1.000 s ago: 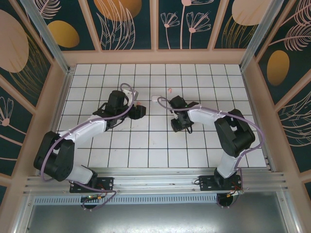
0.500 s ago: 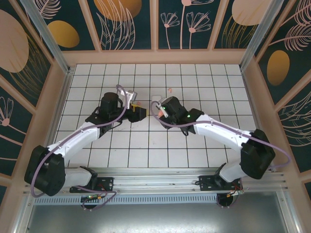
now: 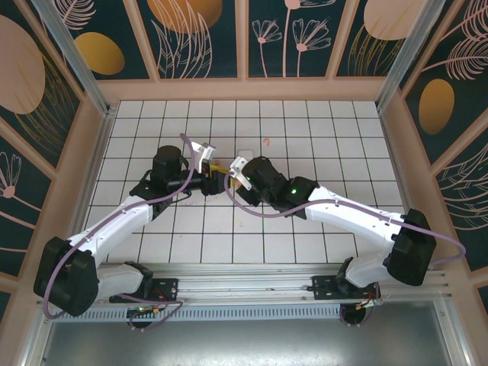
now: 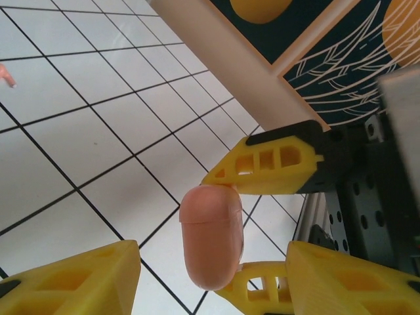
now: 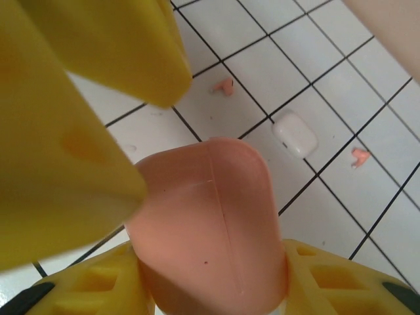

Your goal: Insert the wireless bluetooth earbuds into the charging case

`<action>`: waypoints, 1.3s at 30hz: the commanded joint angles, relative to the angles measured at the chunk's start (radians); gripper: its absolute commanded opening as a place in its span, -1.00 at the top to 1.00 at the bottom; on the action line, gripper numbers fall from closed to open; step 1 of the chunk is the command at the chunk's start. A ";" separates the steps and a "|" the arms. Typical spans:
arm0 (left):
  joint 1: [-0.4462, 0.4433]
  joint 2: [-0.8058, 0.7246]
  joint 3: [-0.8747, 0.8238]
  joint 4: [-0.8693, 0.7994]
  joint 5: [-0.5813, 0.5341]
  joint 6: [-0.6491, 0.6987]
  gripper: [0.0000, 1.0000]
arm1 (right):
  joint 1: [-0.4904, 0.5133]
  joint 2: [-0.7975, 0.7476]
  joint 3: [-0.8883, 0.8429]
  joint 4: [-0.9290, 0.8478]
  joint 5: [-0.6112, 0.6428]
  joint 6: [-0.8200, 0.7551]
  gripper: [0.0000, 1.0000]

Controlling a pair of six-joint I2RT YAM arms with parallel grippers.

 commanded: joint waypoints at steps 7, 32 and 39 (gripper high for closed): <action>-0.005 0.014 0.003 -0.009 0.069 0.005 -0.13 | 0.048 0.003 0.065 0.026 0.049 -0.066 0.36; -0.004 -0.016 0.002 0.060 -0.021 0.014 1.00 | -0.174 -0.273 0.019 0.157 -0.358 0.247 -0.21; -0.003 -0.113 -0.102 0.379 0.000 0.010 1.00 | -0.289 -0.368 -0.046 0.255 -0.493 0.439 -0.31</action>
